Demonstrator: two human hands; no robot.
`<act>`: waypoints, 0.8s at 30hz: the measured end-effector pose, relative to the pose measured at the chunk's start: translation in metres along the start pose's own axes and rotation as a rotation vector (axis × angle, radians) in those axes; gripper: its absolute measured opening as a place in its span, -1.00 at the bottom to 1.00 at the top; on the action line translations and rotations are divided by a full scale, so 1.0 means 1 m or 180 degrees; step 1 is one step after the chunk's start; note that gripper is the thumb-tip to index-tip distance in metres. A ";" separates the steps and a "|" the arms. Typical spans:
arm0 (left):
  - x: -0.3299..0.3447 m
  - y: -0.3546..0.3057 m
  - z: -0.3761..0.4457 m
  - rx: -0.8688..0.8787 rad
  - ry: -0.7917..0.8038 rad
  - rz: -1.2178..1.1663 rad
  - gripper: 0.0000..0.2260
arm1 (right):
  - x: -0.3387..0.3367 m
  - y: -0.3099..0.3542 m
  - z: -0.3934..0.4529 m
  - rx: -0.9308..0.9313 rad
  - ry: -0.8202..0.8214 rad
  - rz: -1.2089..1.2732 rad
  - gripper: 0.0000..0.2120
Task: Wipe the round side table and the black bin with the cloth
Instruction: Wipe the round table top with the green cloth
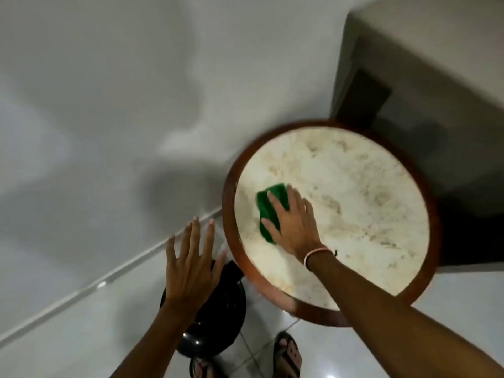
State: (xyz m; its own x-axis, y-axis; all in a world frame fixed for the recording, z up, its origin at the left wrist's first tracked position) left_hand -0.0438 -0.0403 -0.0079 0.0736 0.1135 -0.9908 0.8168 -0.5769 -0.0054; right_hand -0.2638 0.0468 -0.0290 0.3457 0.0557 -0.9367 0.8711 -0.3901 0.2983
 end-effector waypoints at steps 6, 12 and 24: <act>0.183 0.018 -0.006 0.0149 0.0797 0.0349 -0.27 | 0.089 -0.024 0.042 0.0425 -0.0812 -0.0071 -0.41; 0.285 -0.006 0.014 0.0934 0.1385 0.0432 -0.34 | 0.095 -0.022 0.048 0.0296 -0.1440 -0.0177 -0.50; 0.259 0.112 -0.016 0.0176 0.0621 -0.0605 -0.63 | 0.092 0.100 -0.046 -0.0490 -0.2238 0.1971 -0.56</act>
State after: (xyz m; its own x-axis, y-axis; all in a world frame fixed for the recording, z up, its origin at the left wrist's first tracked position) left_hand 0.0758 -0.0626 -0.2628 0.0352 0.3745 -0.9266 0.7945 -0.5730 -0.2014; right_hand -0.1287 0.0549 -0.0767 0.5161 -0.7062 -0.4848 0.6571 -0.0367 0.7529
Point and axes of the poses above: each hand's wrist, its own z-axis towards the middle knuckle, its own x-axis out of the palm, y = z × x, the point moved 6 cm from there along z, towards the middle knuckle, and after that the axes turned 12 degrees about -x, right-handed, at the moved point
